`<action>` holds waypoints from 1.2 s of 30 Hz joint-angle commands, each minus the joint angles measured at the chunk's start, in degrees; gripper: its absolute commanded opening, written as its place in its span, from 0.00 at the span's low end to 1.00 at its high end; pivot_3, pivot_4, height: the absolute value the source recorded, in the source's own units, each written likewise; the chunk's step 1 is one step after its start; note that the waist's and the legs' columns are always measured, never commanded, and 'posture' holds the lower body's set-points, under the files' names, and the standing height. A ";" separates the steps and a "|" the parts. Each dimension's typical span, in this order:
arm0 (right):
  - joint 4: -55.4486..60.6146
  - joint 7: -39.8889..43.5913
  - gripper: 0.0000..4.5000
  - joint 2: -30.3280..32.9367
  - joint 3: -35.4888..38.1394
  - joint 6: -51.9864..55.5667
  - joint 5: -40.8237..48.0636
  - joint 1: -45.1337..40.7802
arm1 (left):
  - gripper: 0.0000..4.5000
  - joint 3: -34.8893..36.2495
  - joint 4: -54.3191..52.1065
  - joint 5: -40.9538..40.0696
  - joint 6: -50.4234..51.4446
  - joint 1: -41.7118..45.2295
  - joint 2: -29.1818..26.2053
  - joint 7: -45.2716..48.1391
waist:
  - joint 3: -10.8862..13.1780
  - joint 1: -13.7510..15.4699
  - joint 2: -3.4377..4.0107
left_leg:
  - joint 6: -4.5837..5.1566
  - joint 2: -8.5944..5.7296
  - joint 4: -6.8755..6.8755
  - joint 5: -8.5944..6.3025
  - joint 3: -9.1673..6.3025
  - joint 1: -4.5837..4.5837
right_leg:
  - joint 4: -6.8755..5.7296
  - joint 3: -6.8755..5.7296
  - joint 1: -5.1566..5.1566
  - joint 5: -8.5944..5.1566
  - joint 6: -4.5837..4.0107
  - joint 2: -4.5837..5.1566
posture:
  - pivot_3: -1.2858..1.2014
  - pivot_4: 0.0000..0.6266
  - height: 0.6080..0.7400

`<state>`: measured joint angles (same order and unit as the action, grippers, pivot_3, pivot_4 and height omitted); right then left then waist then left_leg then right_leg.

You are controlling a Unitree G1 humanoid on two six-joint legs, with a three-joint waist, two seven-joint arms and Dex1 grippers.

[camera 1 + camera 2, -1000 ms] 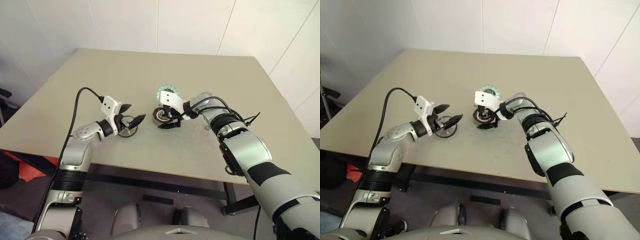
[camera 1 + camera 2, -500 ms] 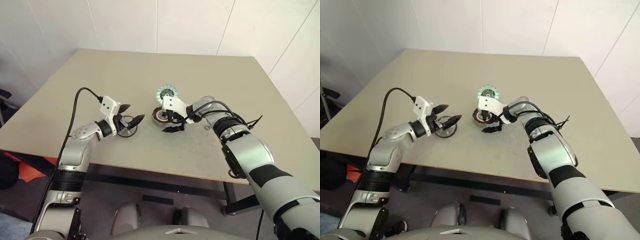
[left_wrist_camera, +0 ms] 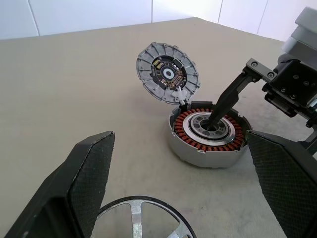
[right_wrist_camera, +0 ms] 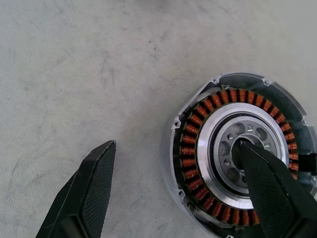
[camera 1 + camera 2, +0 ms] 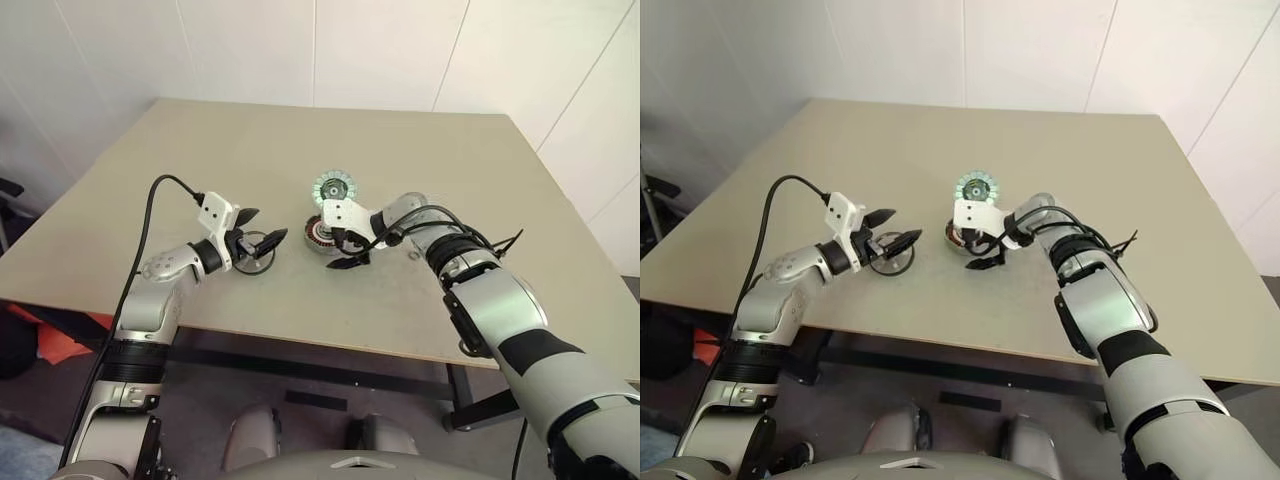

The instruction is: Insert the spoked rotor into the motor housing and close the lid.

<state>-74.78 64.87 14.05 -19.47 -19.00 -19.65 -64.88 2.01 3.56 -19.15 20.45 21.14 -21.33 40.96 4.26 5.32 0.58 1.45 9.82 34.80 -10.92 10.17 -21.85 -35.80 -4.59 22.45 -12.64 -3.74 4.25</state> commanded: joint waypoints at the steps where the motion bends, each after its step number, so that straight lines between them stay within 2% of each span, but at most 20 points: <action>1: -0.19 -0.76 1.00 -0.32 -2.25 0.13 -2.90 -2.12 | 1.00 1.07 -1.08 -0.23 -1.15 0.95 -0.59 -0.35 | 0.00 -0.02 0.00 | 0.00 0.00 0.00 0.00 0.00 0.00 | 0.00 0.00 0.01 0.00 0.00 0.00 | 0.52 0.00 1.00; 6: -0.87 -2.37 1.00 -0.91 -3.73 0.23 -4.98 -3.24 | 1.00 2.07 -1.53 -0.31 -1.22 0.36 -1.30 -0.94 | 0.01 -0.06 0.01 | 0.00 0.00 0.00 0.00 0.00 0.02 | 0.00 0.00 -0.01 0.00 0.00 0.00 | 0.52 0.00 1.00; 9: -1.18 -2.93 0.87 -1.37 -3.88 0.73 -5.19 -3.86 | 1.00 2.28 -1.94 -0.39 -1.28 -0.24 -1.59 -1.30 | 0.01 -0.12 0.01 | -0.01 0.00 0.00 0.00 0.00 0.07 | -0.01 0.02 -0.04 0.00 0.00 0.00 | 0.52 0.00 1.00; 12: -1.22 -4.63 0.66 -1.79 -3.45 0.71 -5.18 -4.25 | 1.00 2.34 -2.45 -0.37 -1.23 -0.73 -1.62 -1.67 | 0.01 -0.14 0.02 | -0.01 -0.01 -0.01 0.00 0.00 0.06 | -0.01 0.03 -0.03 0.00 0.00 0.00 | 0.52 0.00 1.00; 17: -1.42 -4.36 0.66 -1.56 -2.89 0.80 -5.04 -4.55 | 1.00 2.20 -2.47 -0.33 -1.27 -0.81 -1.58 -1.94 | 0.01 -0.14 0.02 | -0.01 -0.01 -0.03 0.00 0.00 -0.02 | 0.01 0.03 0.04 0.00 -0.01 0.00 | 0.52 0.00 1.00; 21: -1.34 -3.20 0.49 -0.66 -2.74 0.58 -4.97 -4.56 | 1.00 2.04 -2.05 -0.23 -1.47 -0.46 -1.57 -1.89 | 0.01 -0.14 0.02 | -0.01 -0.01 -0.03 0.00 0.00 0.00 | 0.00 0.02 0.02 0.00 -0.01 0.00 | 0.52 0.00 1.00; 31: -0.29 -2.38 0.47 3.13 -2.86 -2.27 -5.20 -3.59 | 1.00 1.54 -0.74 0.06 -2.02 0.31 -1.19 -1.66 | 0.04 0.17 0.06 | -0.03 -0.03 -0.02 0.01 0.00 -0.02 | 0.00 0.03 0.02 0.00 -0.01 0.00 | 0.52 0.00 1.00; 36: 1.02 -1.13 0.47 7.40 -3.12 -4.39 -5.49 -2.58 | 1.00 1.55 -0.31 0.16 -2.29 0.28 -1.03 -1.65 | 0.05 0.45 0.07 | 0.01 -0.04 0.00 -0.01 -0.01 -0.13 | 0.04 0.03 0.04 0.00 -0.01 0.01 | 0.52 0.00 1.00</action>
<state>-75.00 63.69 18.43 -22.59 -22.80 -24.59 -67.09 3.19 3.99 -18.96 19.69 20.21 -22.24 39.20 4.31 5.78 0.65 1.48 9.77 34.80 -10.93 10.15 -21.99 -35.75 -4.56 22.49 -12.64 -3.75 4.26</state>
